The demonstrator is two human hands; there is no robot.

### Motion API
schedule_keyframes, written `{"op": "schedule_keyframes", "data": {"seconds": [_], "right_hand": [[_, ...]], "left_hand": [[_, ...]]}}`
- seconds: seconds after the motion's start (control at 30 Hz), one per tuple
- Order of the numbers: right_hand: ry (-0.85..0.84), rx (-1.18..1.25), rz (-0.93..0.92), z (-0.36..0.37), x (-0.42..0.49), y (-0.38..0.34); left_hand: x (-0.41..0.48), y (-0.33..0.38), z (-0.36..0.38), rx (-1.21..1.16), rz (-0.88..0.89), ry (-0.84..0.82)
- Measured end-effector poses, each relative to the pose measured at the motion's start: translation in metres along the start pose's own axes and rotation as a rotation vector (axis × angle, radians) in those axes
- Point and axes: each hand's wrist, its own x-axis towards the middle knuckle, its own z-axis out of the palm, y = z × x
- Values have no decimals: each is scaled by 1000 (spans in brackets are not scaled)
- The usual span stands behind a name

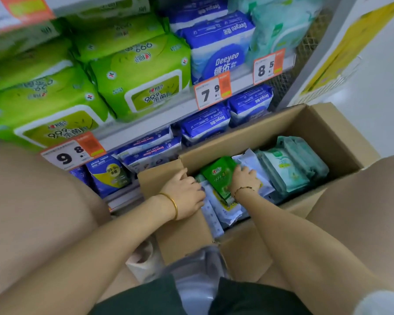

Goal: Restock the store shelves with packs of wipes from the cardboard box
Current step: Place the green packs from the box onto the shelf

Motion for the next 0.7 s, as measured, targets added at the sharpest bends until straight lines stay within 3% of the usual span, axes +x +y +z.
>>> {"op": "schedule_keyframes", "data": {"seconds": [0.23,0.37,0.53,0.6,0.7], "right_hand": [[44,-5,66,7,-7,-18],[62,36,-1,4,-18,-24],[-106,263,-137,-13,-36,-38],[-166,238,-203,-36,-43,-44],[-208,271,-297,-87,-58,-51]], "left_hand": [[-17,-3,15,-41,-45,29],[-30,-3,21,-66,-69,44],[-39,-4,30,-128,-110,81],[-43,-6,30,-222,-113,106],[-53,-19,20,-532,-171,279]]}}
